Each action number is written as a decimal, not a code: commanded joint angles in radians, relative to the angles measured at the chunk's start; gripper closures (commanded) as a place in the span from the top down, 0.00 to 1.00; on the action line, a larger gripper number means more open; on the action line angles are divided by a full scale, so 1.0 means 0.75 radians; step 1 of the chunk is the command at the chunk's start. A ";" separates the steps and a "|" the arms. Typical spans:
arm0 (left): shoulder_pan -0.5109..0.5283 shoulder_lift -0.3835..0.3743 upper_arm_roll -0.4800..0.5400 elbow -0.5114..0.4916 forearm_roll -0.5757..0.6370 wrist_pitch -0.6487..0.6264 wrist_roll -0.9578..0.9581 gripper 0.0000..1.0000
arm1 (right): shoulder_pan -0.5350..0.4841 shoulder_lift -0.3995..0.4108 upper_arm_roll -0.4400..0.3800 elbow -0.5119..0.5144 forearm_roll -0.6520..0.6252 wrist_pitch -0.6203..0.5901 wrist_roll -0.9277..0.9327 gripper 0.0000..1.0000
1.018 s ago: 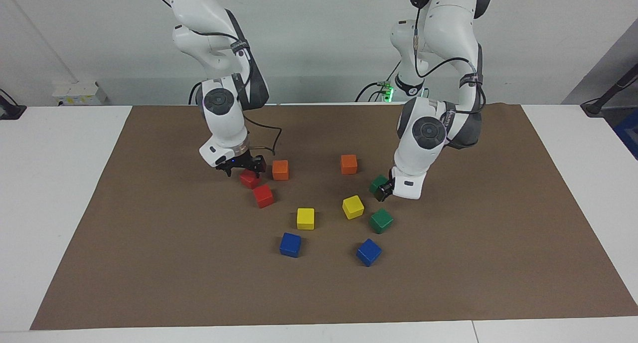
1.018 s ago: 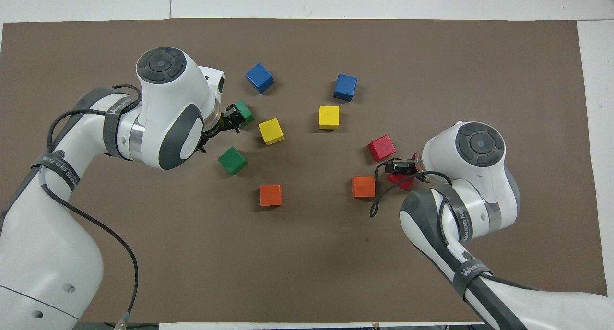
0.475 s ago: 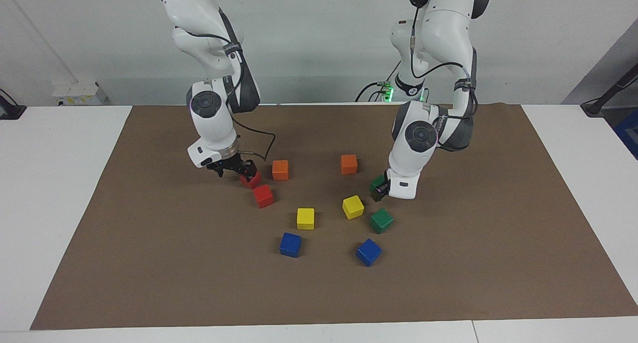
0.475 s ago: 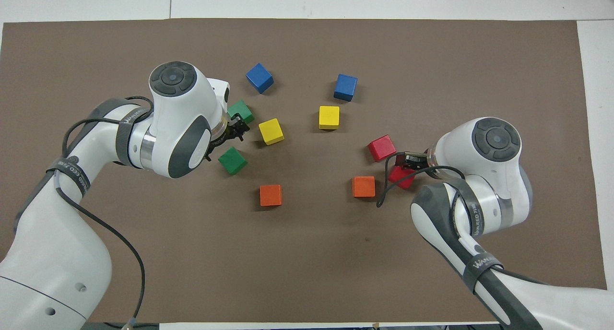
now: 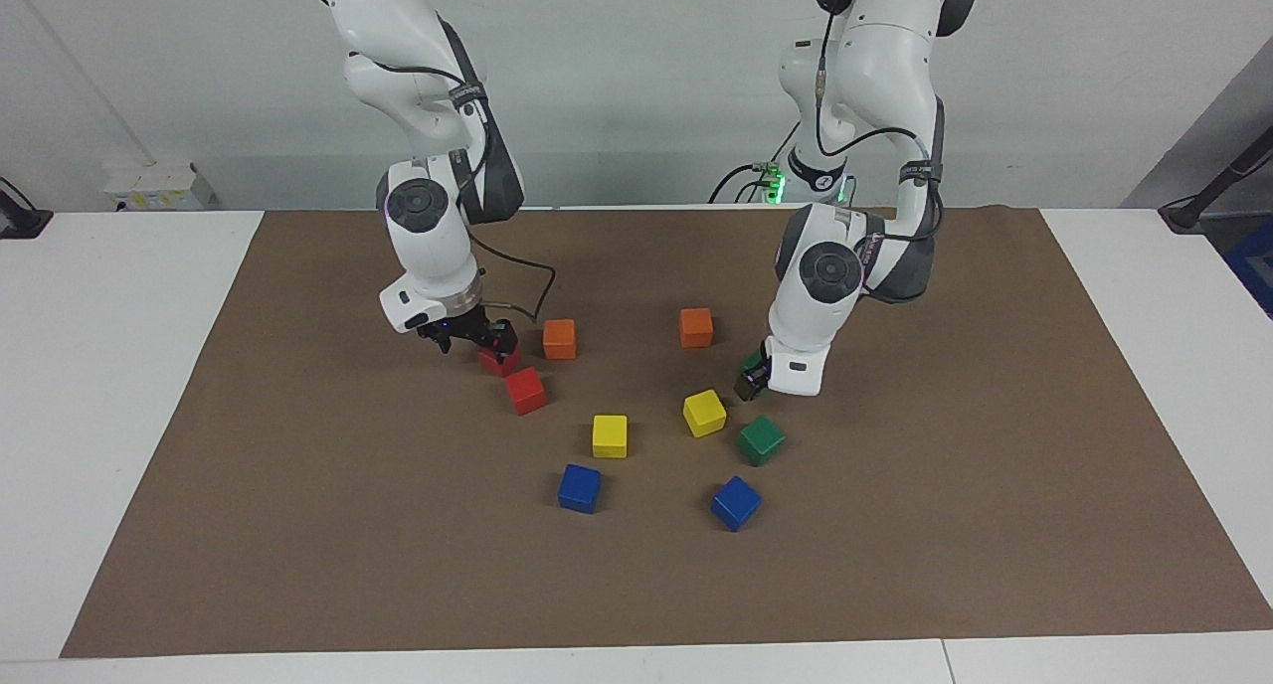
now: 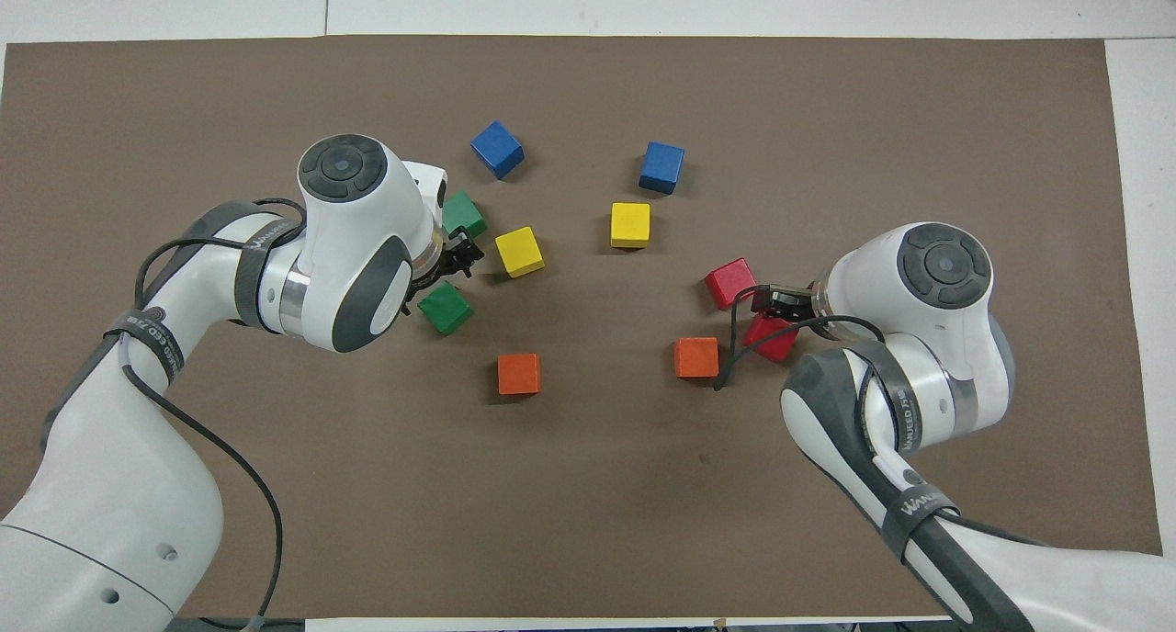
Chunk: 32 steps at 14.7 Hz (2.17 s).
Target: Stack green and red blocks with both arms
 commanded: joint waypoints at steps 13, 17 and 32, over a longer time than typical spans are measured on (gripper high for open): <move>-0.036 -0.069 0.014 -0.115 0.017 0.072 -0.088 0.00 | 0.046 0.018 0.009 0.092 0.015 -0.080 0.284 1.00; 0.015 -0.095 0.012 -0.083 0.017 0.021 -0.048 0.00 | 0.046 0.015 0.009 0.082 0.017 -0.078 0.274 1.00; 0.569 -0.102 0.026 -0.013 0.062 -0.018 1.284 0.00 | 0.028 0.015 0.009 0.047 0.082 -0.061 0.278 1.00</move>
